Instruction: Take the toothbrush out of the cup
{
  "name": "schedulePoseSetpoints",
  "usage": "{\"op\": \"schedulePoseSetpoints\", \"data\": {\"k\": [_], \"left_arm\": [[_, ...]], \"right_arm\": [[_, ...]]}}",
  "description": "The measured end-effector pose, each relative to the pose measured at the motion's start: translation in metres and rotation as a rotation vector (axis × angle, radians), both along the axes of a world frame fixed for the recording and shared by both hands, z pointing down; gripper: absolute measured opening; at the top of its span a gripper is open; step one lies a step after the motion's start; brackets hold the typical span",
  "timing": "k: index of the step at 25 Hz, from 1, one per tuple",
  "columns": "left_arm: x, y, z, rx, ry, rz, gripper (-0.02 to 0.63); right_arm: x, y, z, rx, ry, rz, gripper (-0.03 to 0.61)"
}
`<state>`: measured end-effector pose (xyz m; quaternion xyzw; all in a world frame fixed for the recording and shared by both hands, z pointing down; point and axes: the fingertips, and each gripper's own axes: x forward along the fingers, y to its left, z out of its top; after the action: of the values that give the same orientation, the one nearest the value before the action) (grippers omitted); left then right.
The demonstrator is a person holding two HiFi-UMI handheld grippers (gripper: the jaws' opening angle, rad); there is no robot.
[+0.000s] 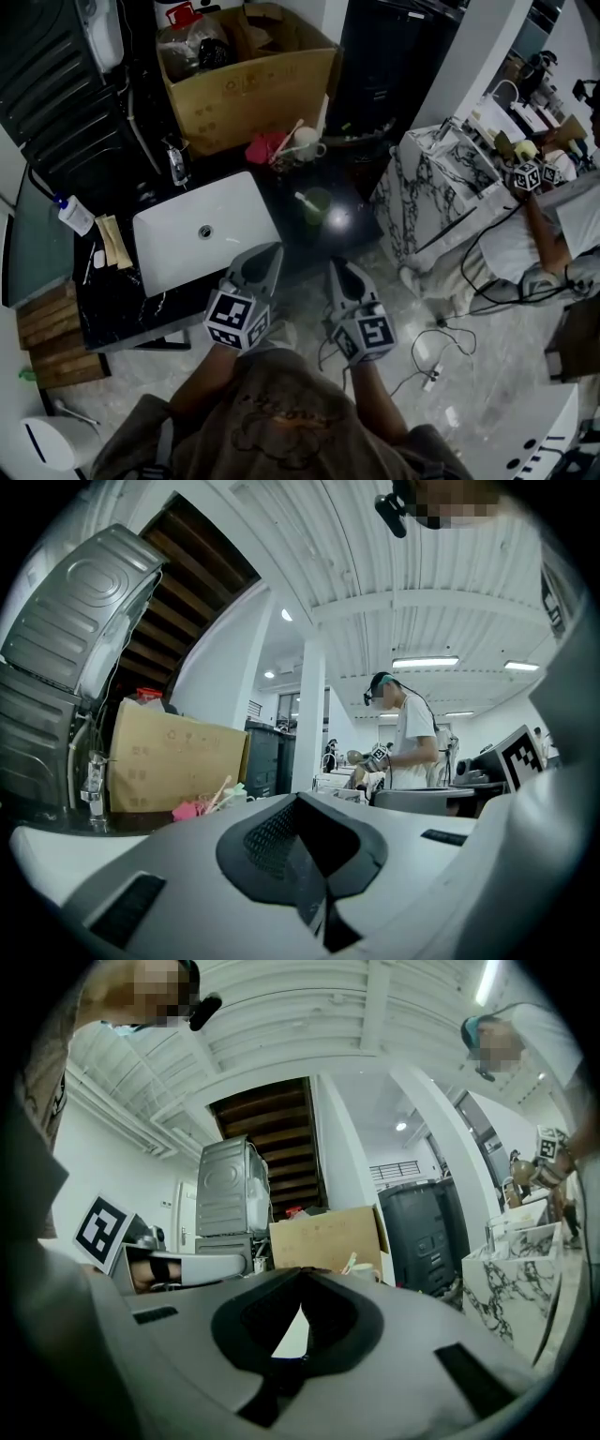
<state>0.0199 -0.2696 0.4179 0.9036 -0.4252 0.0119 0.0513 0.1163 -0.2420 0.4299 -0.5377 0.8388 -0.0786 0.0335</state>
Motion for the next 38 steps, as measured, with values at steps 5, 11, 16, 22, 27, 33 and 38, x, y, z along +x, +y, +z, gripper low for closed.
{"op": "schedulePoseSetpoints", "data": {"k": [5,11,16,22,27,33,38], "left_arm": [[0.000,-0.018,0.006,-0.013,-0.003,0.006,0.002],[0.002,-0.036,0.011,-0.033,0.000,0.015,0.002],[0.007,-0.043,0.016,-0.044,-0.002,0.026,0.002],[0.005,-0.050,0.023,-0.063,-0.004,0.018,0.002],[0.003,-0.054,0.025,-0.065,-0.001,0.010,0.002],[0.001,-0.056,0.026,-0.068,-0.005,0.003,0.002],[-0.002,-0.057,0.029,-0.076,-0.009,-0.003,0.002]], "right_arm": [[0.000,-0.023,0.002,-0.003,-0.003,0.002,0.006],[-0.001,-0.043,0.003,0.022,0.000,-0.005,0.006],[-0.001,-0.054,0.007,0.016,0.014,-0.002,0.006],[-0.011,-0.064,0.012,0.001,0.006,-0.050,0.085],[-0.019,-0.073,0.023,-0.014,0.037,-0.083,0.261],[-0.020,-0.088,0.031,-0.015,0.067,-0.080,0.265],[-0.028,-0.107,0.034,-0.031,0.088,-0.096,0.265]]}}
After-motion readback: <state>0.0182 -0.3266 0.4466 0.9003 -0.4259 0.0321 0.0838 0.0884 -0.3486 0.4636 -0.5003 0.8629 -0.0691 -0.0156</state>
